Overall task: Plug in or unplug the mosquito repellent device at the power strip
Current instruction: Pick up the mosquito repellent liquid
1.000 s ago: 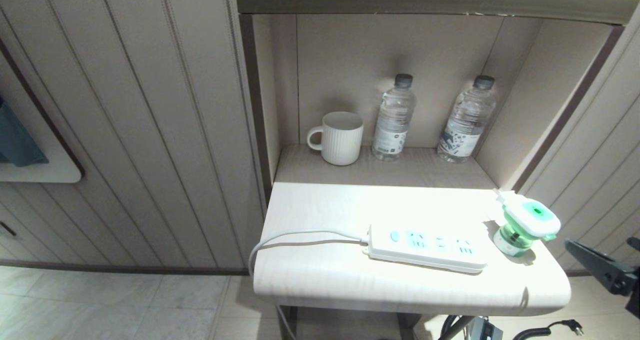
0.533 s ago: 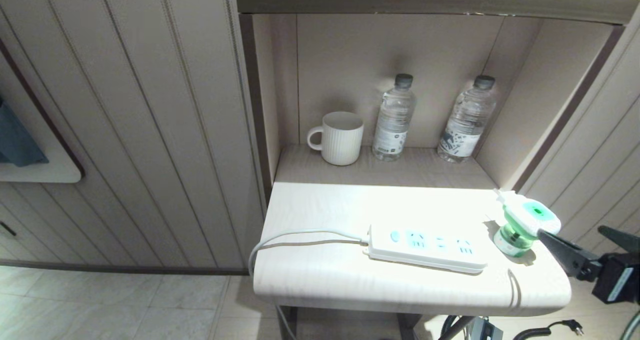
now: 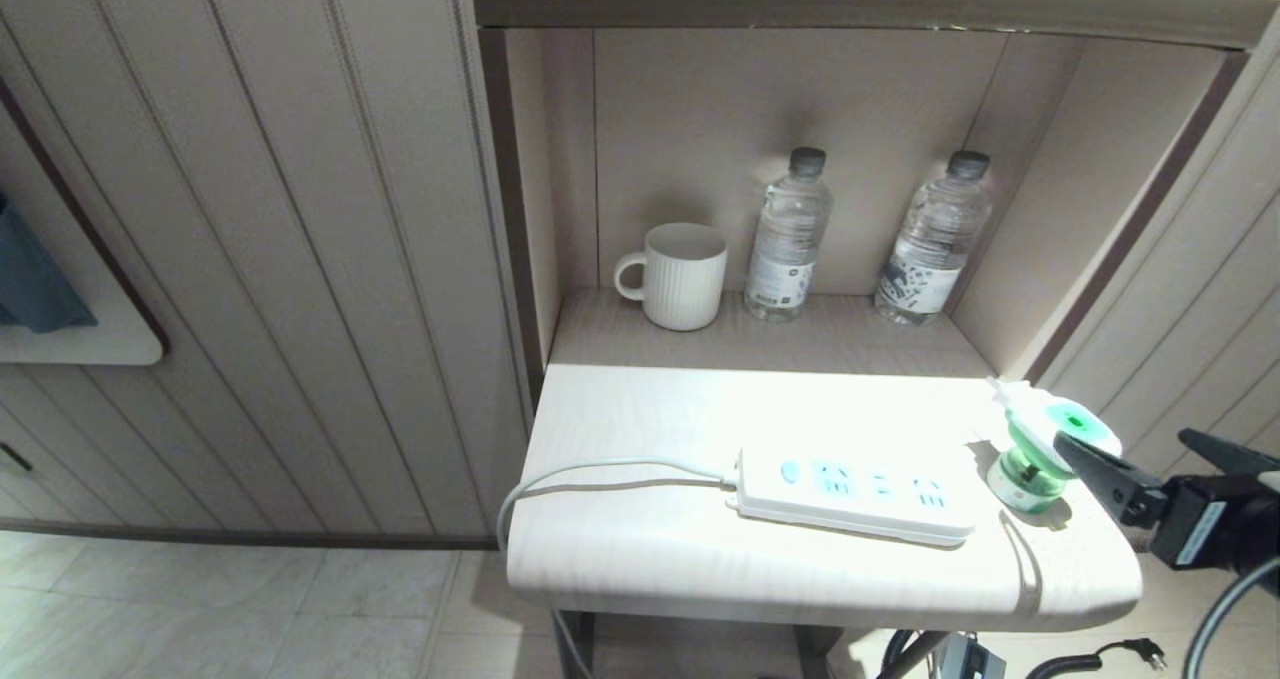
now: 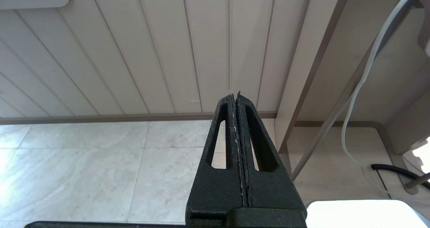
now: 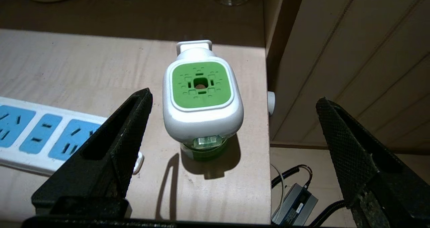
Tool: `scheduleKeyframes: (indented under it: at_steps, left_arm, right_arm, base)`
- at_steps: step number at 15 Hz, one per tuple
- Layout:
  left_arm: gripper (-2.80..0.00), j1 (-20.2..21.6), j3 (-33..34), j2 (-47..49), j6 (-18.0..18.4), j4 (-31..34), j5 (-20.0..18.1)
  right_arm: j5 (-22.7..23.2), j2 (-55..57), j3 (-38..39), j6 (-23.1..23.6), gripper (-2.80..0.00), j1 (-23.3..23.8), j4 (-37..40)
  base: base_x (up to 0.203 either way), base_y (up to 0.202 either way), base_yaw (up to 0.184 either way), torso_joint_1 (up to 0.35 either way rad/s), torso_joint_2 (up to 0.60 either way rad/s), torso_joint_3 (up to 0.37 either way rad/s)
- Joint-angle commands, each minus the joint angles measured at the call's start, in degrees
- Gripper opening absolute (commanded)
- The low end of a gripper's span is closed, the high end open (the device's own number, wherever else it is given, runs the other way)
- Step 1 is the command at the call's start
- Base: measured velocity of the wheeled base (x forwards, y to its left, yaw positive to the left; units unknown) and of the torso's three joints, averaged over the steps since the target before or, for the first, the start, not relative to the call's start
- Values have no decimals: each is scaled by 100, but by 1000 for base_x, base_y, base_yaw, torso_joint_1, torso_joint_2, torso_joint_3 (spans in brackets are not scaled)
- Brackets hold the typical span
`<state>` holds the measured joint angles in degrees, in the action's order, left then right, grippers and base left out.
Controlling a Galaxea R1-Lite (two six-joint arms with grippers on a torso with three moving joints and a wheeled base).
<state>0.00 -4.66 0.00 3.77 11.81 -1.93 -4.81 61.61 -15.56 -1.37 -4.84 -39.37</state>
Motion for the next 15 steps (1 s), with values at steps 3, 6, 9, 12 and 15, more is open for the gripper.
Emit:
scheduleKeyframes:
  at_steps: [3, 6, 9, 12, 15]
  left_arm:
    - [-280, 0, 0, 8, 1, 5, -1]
    - [-280, 0, 0, 0, 1, 5, -1]
    - [-280, 1, 0, 9, 1, 5, -1]
    - [-280, 0, 0, 0, 1, 5, -1]
    - [-280, 0, 0, 9, 1, 5, -1]
  right_arm:
    - [-134, 636, 328, 8, 0, -103, -823]
    - [-206, 972, 447, 6, 0, -355, -1304]
    - [-331, 1198, 478, -55, 0, -395, -1714]
    - [-411, 1590, 658, -57, 0, -395, -2332]
    - [-538, 2127, 890, -57, 0, -395, -3218]
  base:
    - [0, 0, 0, 0, 0, 0]
    - [0, 0, 0, 0, 0, 0]
    - [0, 0, 0, 0, 0, 0]
    - [0, 0, 0, 0, 0, 0]
    - [0, 0, 0, 0, 0, 0]
